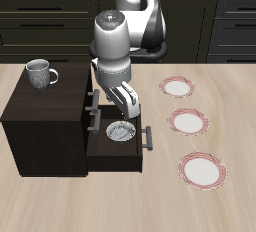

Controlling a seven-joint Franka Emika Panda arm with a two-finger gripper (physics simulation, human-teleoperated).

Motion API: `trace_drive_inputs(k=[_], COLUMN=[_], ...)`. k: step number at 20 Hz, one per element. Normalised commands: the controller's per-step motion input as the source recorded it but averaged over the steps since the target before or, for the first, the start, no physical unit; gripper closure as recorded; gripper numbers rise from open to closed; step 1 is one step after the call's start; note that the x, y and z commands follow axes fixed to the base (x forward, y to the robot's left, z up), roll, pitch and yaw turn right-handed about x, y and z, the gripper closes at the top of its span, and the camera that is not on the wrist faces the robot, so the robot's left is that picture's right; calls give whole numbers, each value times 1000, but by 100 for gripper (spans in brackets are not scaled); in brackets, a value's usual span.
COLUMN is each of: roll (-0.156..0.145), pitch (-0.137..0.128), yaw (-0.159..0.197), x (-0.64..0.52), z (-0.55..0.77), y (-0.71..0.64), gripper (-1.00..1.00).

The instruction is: Place the bowl on the middle plate relative to the robot

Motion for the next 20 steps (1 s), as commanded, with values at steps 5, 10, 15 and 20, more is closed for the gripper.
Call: trace_drive_inputs(k=[5,10,15,20], roll=[16,25,25,26], pitch=[10,11,5,1], yaw=[-16,-24,-39,-6], x=[-62,-41,0,21], z=[-190,-233,-147,-256], y=[75,49,30,89], gripper=[-100,-100,-100,-100])
